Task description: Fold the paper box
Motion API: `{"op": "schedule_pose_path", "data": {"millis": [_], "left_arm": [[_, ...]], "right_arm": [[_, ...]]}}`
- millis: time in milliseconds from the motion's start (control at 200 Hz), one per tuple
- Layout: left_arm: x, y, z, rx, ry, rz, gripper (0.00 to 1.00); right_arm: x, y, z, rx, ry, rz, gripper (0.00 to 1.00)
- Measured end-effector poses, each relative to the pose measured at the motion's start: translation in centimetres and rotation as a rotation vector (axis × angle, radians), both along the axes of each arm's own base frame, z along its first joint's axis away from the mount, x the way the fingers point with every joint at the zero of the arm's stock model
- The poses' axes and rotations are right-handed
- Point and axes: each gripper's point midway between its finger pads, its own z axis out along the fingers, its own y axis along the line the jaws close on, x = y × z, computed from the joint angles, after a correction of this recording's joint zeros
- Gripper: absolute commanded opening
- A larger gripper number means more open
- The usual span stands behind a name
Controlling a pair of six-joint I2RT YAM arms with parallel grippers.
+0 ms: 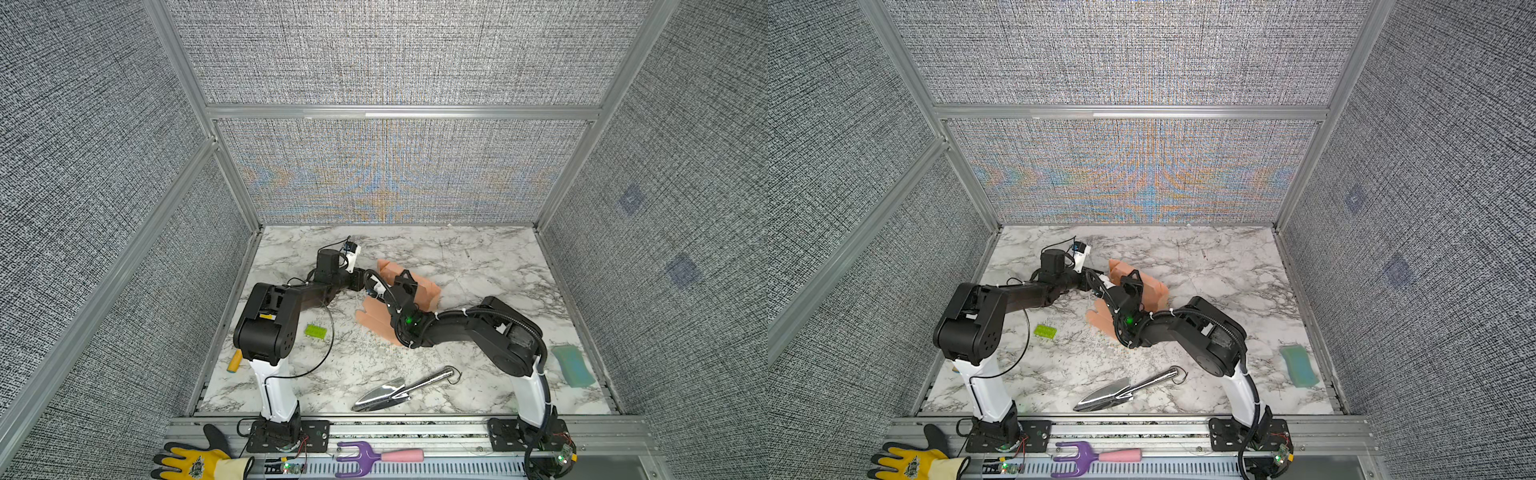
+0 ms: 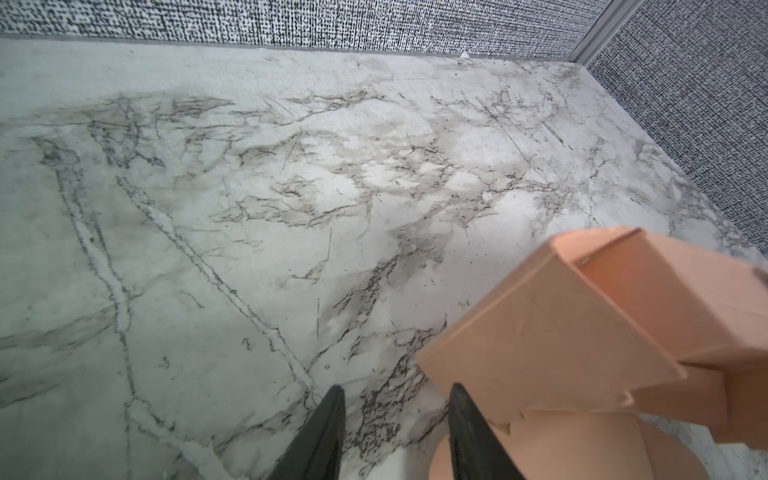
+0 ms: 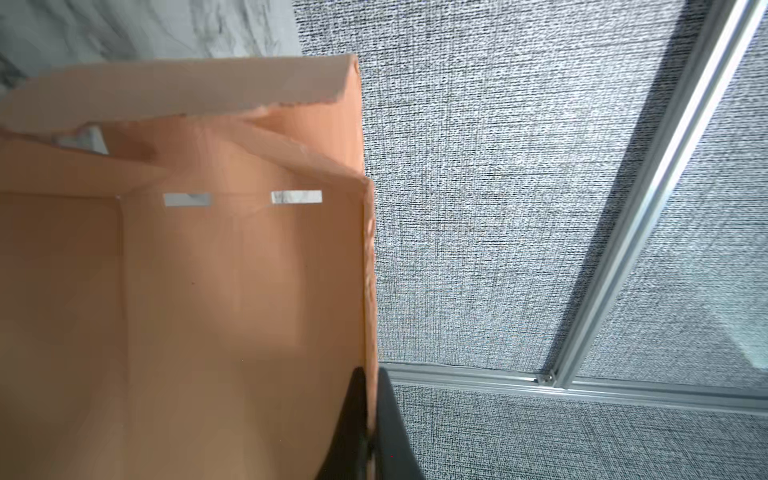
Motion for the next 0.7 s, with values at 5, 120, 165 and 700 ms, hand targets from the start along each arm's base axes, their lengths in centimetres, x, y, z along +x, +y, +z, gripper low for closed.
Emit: {"op": "schedule_pose_path", "data": {"millis": [5,120,165,700], "left_arm": [[0.0,0.0,0.0,-0.001,-0.001,-0.002,0.44],[0.2,-0.3,0.0,-0.011,-0.007,-0.014,0.44],[0.3,-0.4,-0.1,-0.012,-0.006,-0.015,0.44],[2.4,-1.3,0.0,-0.024,-0.034,-0.040,0.45]], "right_arm": [[0.0,0.0,0.1,0.002,-0.002,0.000,0.00],[0.0,0.1,0.7,0.011,-0.020,0.005,0.00],[-0.1,0.1,0.7,0.010,-0.021,0.010,0.00],[-0.6,0.1,-0.3,0.031,0.003,0.048,0.00]]}}
